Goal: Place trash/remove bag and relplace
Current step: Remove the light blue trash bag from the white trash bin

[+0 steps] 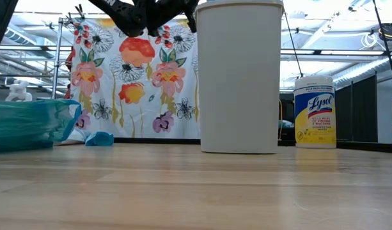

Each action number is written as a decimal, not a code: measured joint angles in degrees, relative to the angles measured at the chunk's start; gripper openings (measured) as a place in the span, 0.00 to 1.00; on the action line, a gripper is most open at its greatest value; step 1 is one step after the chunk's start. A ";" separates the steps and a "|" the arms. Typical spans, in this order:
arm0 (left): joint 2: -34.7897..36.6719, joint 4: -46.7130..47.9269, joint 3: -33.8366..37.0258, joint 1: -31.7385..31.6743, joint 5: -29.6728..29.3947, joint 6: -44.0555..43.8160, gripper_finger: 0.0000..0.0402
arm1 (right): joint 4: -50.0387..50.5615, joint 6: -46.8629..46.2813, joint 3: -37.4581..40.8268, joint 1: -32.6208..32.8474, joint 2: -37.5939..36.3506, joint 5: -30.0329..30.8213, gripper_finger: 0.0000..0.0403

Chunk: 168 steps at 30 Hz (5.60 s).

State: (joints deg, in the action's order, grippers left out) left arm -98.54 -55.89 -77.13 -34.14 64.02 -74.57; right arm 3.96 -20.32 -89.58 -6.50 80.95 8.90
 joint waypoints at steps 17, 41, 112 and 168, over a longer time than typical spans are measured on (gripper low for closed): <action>5.33 23.48 -0.06 2.01 -3.02 20.11 0.25 | -5.02 2.95 -0.06 -0.28 -2.72 0.55 0.00; 20.62 52.60 -0.08 5.72 -39.28 61.92 0.25 | -6.37 1.02 -0.04 0.39 -2.97 -0.34 0.00; 30.81 92.04 -17.01 -8.16 -47.34 75.08 0.25 | -3.79 29.99 -44.29 7.27 -7.23 -1.33 0.00; 34.64 107.40 -14.98 -7.28 -50.72 64.35 0.25 | 85.51 -25.73 -21.68 1.92 -24.59 17.58 0.00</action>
State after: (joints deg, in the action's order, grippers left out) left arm -63.91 51.51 -92.12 -41.41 13.30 -10.22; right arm 89.46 -46.04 -111.26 -4.58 56.36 26.48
